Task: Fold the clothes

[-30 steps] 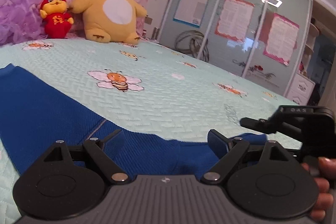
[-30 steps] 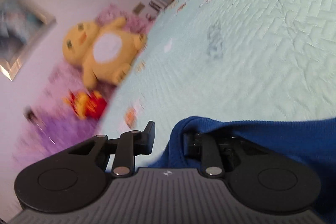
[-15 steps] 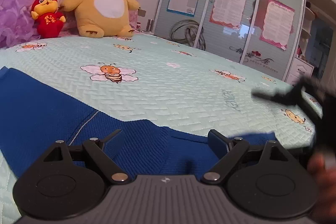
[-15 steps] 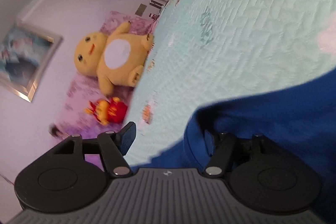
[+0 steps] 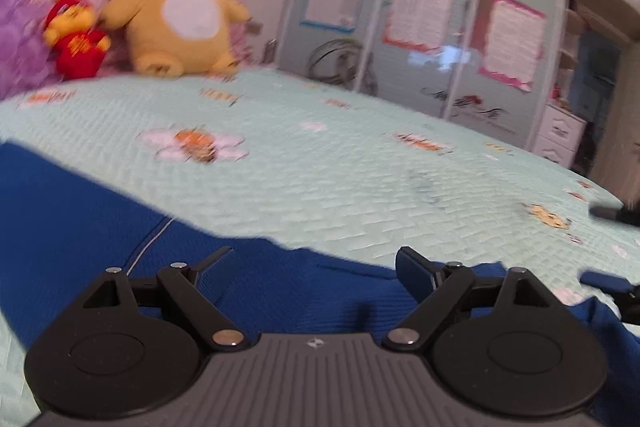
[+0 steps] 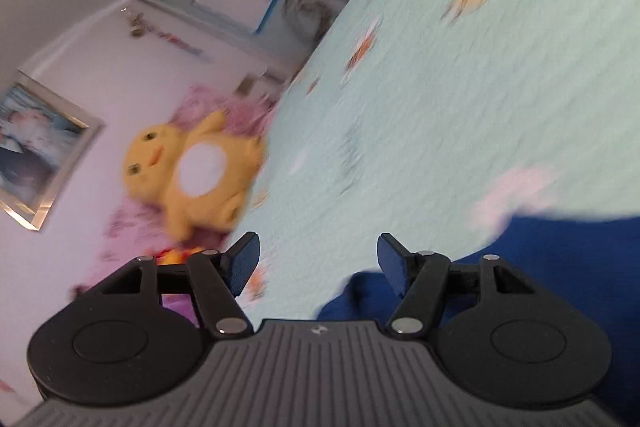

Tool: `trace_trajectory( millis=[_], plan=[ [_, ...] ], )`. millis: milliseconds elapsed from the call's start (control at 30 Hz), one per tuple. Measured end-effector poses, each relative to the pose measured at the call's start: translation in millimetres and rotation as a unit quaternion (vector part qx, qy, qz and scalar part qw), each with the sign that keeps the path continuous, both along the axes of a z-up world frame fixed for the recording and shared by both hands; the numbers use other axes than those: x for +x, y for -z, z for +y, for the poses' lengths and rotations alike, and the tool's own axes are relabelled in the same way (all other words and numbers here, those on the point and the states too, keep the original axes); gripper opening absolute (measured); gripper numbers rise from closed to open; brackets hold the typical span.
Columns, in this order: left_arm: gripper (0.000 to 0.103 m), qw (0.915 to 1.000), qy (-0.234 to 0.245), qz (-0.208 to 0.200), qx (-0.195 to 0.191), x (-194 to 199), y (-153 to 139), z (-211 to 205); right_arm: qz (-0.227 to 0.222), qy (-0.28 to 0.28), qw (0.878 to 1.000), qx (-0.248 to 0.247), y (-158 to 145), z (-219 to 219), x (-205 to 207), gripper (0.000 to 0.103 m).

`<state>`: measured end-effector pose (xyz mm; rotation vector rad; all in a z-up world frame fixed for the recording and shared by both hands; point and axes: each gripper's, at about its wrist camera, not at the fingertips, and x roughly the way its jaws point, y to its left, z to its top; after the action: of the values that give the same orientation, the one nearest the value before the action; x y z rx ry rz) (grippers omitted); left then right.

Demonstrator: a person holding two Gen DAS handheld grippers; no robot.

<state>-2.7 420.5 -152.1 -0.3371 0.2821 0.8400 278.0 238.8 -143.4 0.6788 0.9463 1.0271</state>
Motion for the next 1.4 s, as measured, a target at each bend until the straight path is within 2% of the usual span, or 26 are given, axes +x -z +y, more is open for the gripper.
trace_trajectory(
  millis=[133,200,233,267,300,367,433,500,567,633,700,833,900,967,1033,1067,1100,1133,1167,1200,1233,1267,1300,1333,1367,1400],
  plan=[
    [0.094,0.9959,0.075,0.006,0.050,10,-3,-21,-0.038,0.032,0.996,-0.079,10,-41,-15,0.065],
    [0.094,0.9921,0.106,0.022,0.064,17,-2,-29,-0.066,0.085,0.986,-0.124,19,-61,-22,0.048],
    [0.094,0.9916,0.107,0.033,0.065,20,0,-29,-0.071,0.111,0.984,-0.117,24,-72,-23,0.036],
    [0.094,0.9933,0.095,0.036,0.055,20,1,-24,-0.076,0.136,0.982,-0.108,28,-82,-24,0.034],
    [0.094,0.9949,0.083,0.039,0.044,19,3,-18,-0.074,0.157,0.981,-0.090,32,-92,-27,0.035],
    [0.094,0.9971,0.058,0.044,0.022,18,7,-7,-0.116,0.191,0.970,-0.098,24,-95,-42,0.055],
    [0.094,0.9985,0.031,0.043,-0.012,15,11,11,-0.172,0.165,0.965,-0.107,16,-88,-56,0.062],
    [0.093,0.9981,0.017,0.040,-0.044,12,15,24,-0.182,0.141,0.962,-0.148,12,-76,-62,0.062],
    [0.092,0.9983,0.015,0.040,-0.040,13,15,23,-0.176,0.159,0.948,-0.213,13,-76,-64,0.061],
    [0.092,0.9989,0.026,0.037,-0.013,14,10,13,-0.166,0.197,0.935,-0.244,15,-98,-62,0.058],
    [0.093,0.9982,0.045,0.026,0.028,13,4,-3,-0.174,0.225,0.927,-0.246,17,-117,-67,0.055],
    [0.094,0.9868,0.115,0.013,0.114,15,-3,-42,-0.189,0.278,0.908,-0.249,20,-155,-78,0.057],
    [0.098,0.9762,0.156,0.017,0.149,18,-4,-60,-0.209,0.242,0.919,-0.232,22,-143,-86,0.057],
    [0.100,0.9712,0.177,0.044,0.154,28,0,-66,-0.219,0.212,0.919,-0.252,25,-126,-82,0.060],
    [0.100,0.9718,0.172,0.088,0.135,42,5,-64,-0.229,0.182,0.917,-0.271,28,-110,-79,0.060],
    [0.100,0.9735,0.168,0.102,0.117,46,7,-59,-0.233,0.171,0.916,-0.279,30,-103,-77,0.056],
    [0.100,0.9761,0.162,0.106,0.099,47,8,-52,-0.219,0.207,0.915,-0.269,29,-118,-71,0.048],
    [0.100,0.9798,0.154,0.099,0.080,45,8,-45,-0.204,0.245,0.911,-0.261,29,-133,-66,0.018],
    [0.100,0.9831,0.145,0.091,0.063,42,8,-39,-0.192,0.301,0.889,-0.286,27,-148,-63,0.014],
    [0.100,0.9861,0.136,0.083,0.047,39,8,-33,-0.181,0.356,0.863,-0.309,25,-161,-63,0.016],
    [0.098,0.9886,0.127,0.075,0.031,36,8,-27,-0.192,0.372,0.861,-0.288,22,-169,-69,0.016],
    [0.090,0.9899,0.124,0.065,0.022,32,7,-24,-0.204,0.385,0.859,-0.268,20,-177,-75,0.016],
    [0.069,0.9886,0.142,0.045,0.021,28,5,-26,-0.241,0.356,0.866,-0.258,16,-164,-89,0.016],
    [0.060,0.9865,0.161,0.025,0.021,23,2,-28,-0.276,0.326,0.870,-0.246,13,-151,-102,0.016],
    [0.044,0.9809,0.192,0.015,0.026,22,-1,-34,-0.311,0.292,0.873,-0.235,9,-138,-115,0.018],
    [0.032,0.9710,0.237,0.020,0.021,26,-2,-42,-0.338,0.221,0.886,-0.226,9,-116,-128,0.020]
  ],
)
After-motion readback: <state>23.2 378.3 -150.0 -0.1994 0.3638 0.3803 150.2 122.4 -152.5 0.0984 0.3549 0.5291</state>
